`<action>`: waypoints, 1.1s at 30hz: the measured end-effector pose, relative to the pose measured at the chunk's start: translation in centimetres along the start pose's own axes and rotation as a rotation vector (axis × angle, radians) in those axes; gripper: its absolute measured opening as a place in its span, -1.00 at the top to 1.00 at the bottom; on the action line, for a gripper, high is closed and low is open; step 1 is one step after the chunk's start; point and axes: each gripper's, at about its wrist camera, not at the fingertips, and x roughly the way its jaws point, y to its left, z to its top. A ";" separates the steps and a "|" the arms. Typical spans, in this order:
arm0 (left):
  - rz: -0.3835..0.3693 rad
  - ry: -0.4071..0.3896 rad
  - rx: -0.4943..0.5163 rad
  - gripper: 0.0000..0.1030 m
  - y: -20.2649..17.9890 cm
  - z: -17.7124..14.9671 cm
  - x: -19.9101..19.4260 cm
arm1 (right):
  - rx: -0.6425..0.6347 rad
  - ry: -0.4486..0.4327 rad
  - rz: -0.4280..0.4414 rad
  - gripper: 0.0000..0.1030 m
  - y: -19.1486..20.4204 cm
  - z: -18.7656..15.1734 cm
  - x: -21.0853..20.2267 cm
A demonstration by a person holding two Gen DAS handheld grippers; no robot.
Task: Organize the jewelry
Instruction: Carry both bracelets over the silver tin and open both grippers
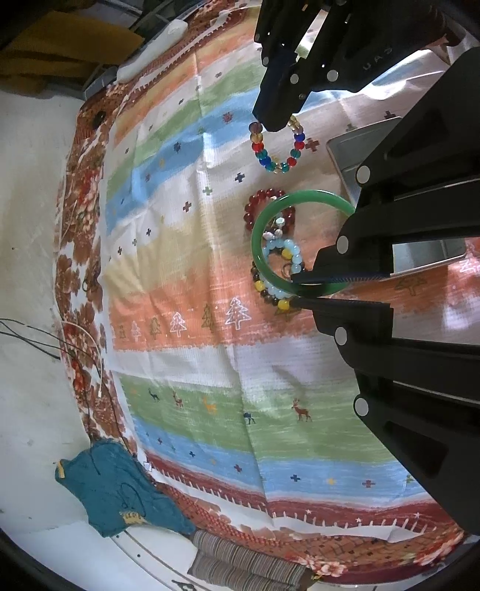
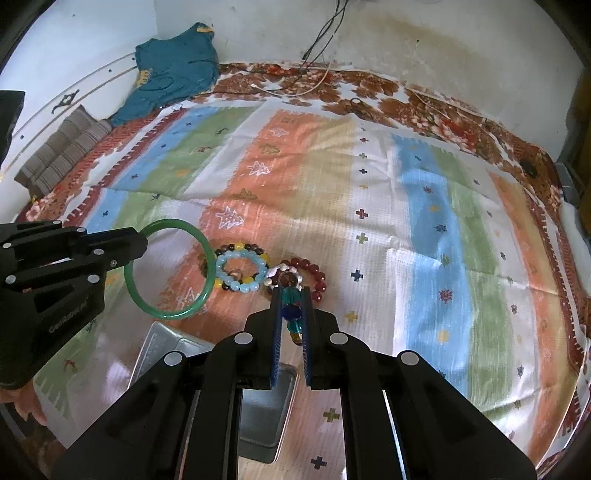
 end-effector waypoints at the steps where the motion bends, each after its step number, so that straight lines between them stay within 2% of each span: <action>1: -0.001 -0.001 0.000 0.87 -0.1 -0.1 -0.1 | 0.002 -0.001 0.002 0.80 0.0 -0.2 -0.2; 33: -0.004 -0.012 0.044 0.86 -2.0 -4.7 -3.6 | 0.006 -0.015 0.050 0.80 1.9 -4.5 -3.7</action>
